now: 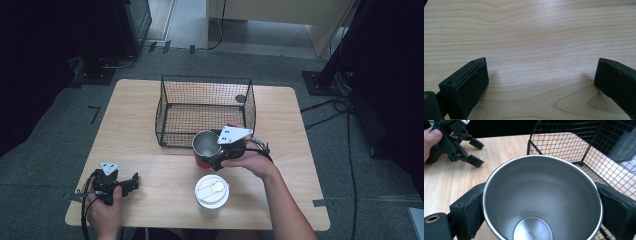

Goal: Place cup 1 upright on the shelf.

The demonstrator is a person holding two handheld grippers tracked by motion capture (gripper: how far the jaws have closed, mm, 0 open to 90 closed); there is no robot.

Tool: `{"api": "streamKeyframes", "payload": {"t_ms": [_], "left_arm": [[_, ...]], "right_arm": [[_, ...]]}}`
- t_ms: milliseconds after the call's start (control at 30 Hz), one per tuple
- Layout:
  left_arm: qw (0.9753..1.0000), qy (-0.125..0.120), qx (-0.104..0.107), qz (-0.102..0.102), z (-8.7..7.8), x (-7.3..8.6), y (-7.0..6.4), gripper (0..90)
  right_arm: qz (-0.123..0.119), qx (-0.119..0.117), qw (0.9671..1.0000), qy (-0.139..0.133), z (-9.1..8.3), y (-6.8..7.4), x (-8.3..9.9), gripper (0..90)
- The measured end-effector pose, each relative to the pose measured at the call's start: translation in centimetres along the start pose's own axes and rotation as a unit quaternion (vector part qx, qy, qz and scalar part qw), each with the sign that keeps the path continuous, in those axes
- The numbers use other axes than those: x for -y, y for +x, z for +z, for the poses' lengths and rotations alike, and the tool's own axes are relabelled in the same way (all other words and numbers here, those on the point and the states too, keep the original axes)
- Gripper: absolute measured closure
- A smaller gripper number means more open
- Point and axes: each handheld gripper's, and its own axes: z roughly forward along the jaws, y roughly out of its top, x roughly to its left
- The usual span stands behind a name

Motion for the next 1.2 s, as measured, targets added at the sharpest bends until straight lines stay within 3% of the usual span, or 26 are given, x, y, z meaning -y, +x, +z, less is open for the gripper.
{"api": "streamKeyframes", "payload": {"t_ms": [333,1200], "left_arm": [[1.0,0.0,0.0,0.0,0.0,0.0,0.0,0.0],[1.0,0.001,0.0,0.0,0.0,0.0,0.0,0.0]], "right_arm": [[-0.001,0.016,0.9997,-0.017,-1.2,-0.4,-0.9,7.0],[-0.033,0.038,0.9958,-0.077,-3.5,-0.1,-6.7,7.0]]}}
